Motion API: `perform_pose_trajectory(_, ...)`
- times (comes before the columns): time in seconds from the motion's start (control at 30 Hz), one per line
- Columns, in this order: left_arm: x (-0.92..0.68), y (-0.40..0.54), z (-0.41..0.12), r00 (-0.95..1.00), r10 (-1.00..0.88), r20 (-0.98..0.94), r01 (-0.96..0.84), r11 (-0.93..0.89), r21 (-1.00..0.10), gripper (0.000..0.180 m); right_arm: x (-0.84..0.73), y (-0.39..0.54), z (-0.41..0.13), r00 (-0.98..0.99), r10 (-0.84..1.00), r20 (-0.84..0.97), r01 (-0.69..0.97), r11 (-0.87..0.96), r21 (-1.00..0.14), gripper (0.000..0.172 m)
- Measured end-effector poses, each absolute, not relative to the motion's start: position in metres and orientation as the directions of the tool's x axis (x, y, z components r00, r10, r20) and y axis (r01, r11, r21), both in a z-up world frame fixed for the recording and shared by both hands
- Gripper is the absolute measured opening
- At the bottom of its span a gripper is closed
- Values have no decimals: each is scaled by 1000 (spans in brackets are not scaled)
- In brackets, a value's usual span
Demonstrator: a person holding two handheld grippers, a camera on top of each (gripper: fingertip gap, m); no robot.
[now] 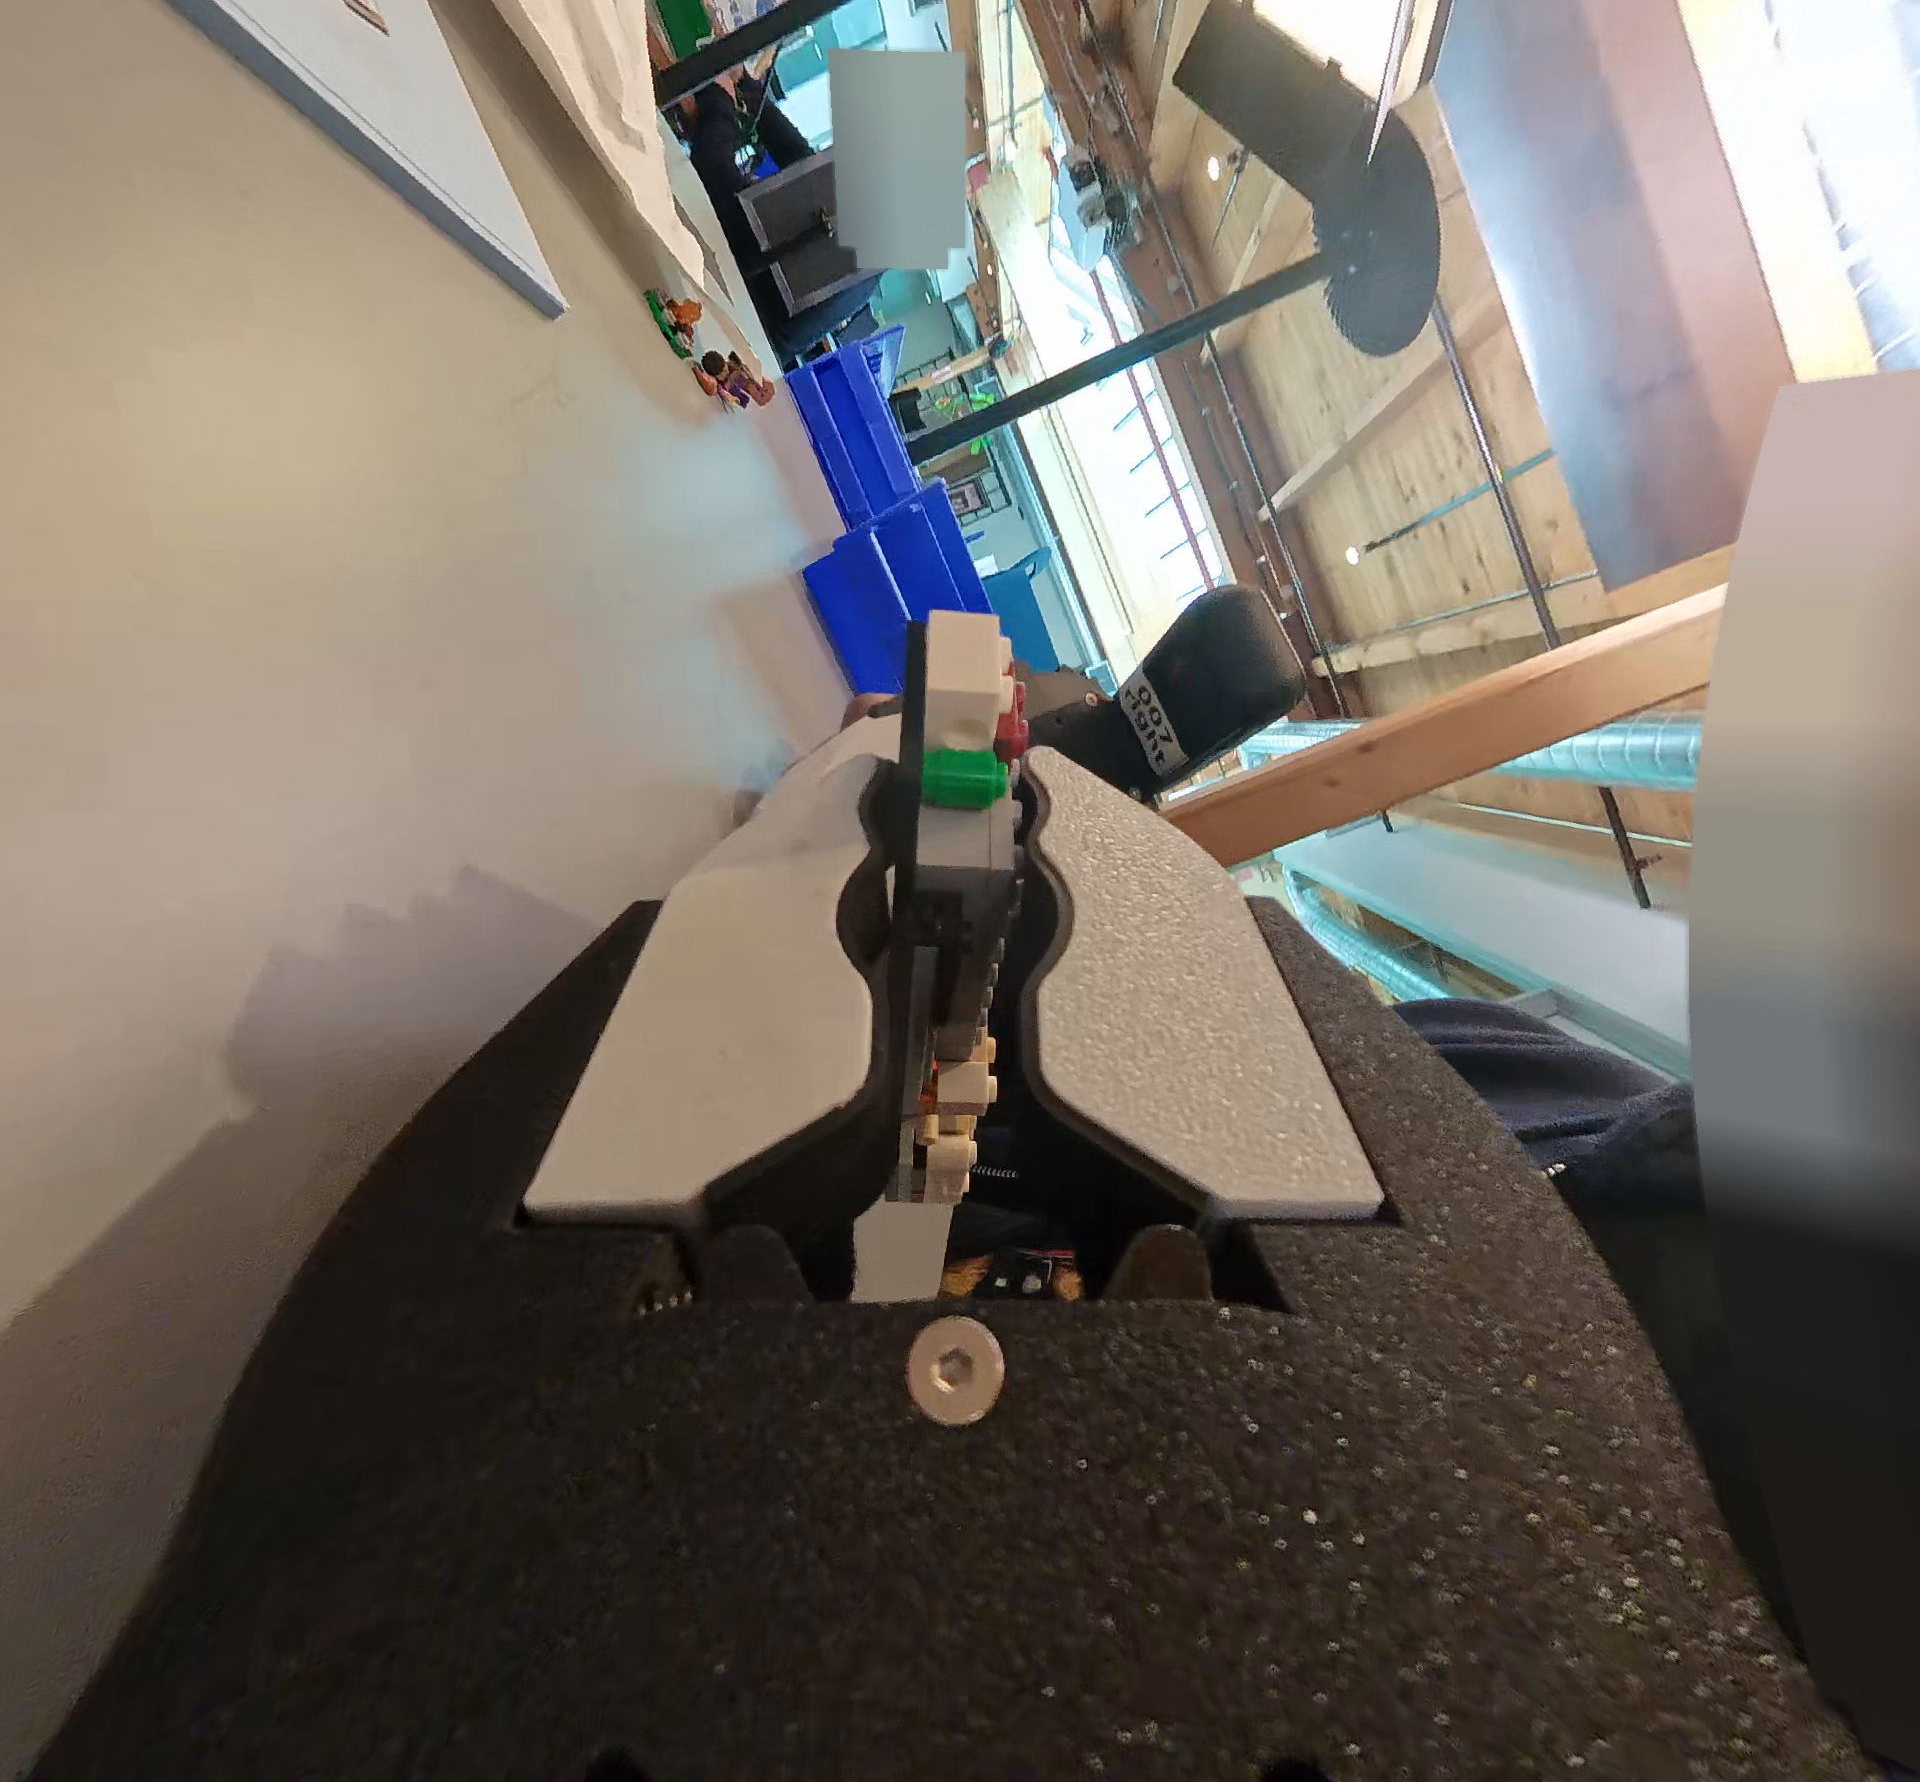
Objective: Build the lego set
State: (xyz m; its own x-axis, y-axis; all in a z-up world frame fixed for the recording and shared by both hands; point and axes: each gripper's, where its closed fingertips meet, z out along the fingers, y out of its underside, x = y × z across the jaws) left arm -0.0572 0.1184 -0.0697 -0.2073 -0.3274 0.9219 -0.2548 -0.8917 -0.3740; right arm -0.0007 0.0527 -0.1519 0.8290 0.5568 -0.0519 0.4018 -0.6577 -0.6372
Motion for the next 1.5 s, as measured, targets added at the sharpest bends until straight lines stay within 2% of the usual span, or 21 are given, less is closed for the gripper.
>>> perform_pose_trajectory(0.2, -64, 117, -69, -209, -320, 924, -228, -903, -364, 20, -1, 50, -146, 834, 549, -54, 388, -653, -650, 24)
perform_pose_trajectory(0.4, -66, 122, -66, -238, -267, 934, -221, -921, -320, 20, -14, 44, -148, 823, 554, -128, 355, -676, -646, 26)
perform_pose_trajectory(0.7, -64, 123, -70, -214, -312, 926, -285, -887, -364, 20, -5, 54, -135, 683, 730, 29, 512, -450, -732, 27)
perform_pose_trajectory(0.9, -62, 123, -69, -236, -240, 942, -367, -875, -315, 20, -9, 48, -150, 476, 877, 75, 666, -303, -681, 30)
perform_pose_trajectory(1.1, -54, 135, -78, -208, -218, 953, -420, -861, -288, 20, -16, 55, -153, 435, 900, -33, 642, -335, -690, 33)
perform_pose_trajectory(1.23, -51, 130, -81, -187, -247, 951, -440, -844, -306, 20, -15, 55, -153, 452, 892, -23, 638, -341, -690, 31)
perform_pose_trajectory(1.33, -54, 113, -86, -157, -265, 952, -464, -831, -308, 20, -17, 49, -153, 458, 889, -18, 638, -343, -689, 18)
perform_pose_trajectory(1.5, -63, 80, -90, -146, -257, 955, -512, -806, -295, 20, -16, 47, -152, 499, 866, 40, 639, -336, -692, 17)
